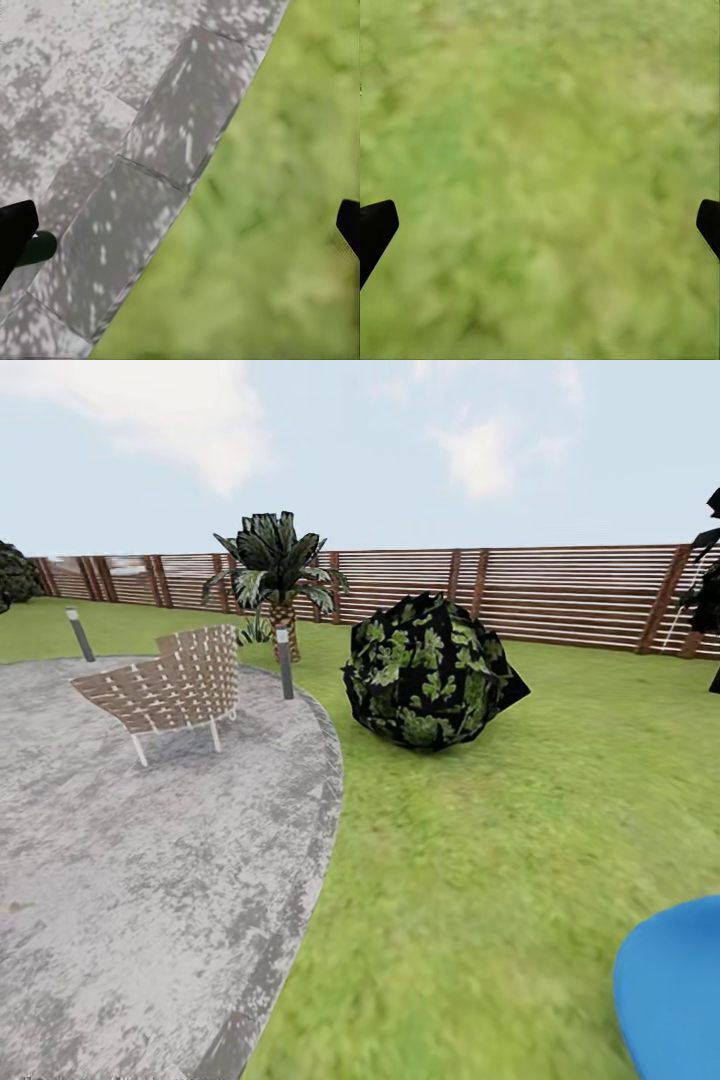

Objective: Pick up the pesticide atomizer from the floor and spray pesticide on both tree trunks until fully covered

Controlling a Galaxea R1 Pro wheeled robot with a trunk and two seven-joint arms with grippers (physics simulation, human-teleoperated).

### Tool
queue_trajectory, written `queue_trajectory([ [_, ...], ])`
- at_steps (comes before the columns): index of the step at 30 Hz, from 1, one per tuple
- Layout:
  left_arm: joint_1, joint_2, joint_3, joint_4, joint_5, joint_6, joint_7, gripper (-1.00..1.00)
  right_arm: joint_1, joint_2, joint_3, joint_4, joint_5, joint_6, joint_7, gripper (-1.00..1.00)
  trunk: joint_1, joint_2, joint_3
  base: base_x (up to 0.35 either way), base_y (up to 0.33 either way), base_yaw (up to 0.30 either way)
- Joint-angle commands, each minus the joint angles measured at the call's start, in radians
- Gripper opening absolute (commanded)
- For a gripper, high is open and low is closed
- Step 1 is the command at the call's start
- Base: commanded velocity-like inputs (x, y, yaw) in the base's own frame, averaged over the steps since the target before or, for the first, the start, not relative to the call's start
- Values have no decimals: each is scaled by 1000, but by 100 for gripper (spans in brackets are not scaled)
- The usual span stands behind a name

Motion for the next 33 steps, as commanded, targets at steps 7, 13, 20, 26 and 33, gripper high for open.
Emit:
queue_trajectory([
  [7,-1,0,0,1,9,-3,-1,100,0,0,0,1,0,-3,-1,100,0,0,-1,32,-115,277],
  [13,-1,0,1,1,9,-3,-1,100,0,0,0,1,0,-3,-1,100,0,0,-1,2,-14,277],
  [20,-1,0,1,1,9,-3,-1,100,0,0,0,1,0,-3,-1,100,0,0,-1,0,-1,277],
  [26,-1,0,1,1,9,-3,0,100,0,0,0,1,0,-3,0,100,0,0,-1,4,-4,277],
  [33,-1,1,1,1,9,-3,0,100,0,0,0,1,0,-3,-1,100,0,0,-1,117,-165,277],
])
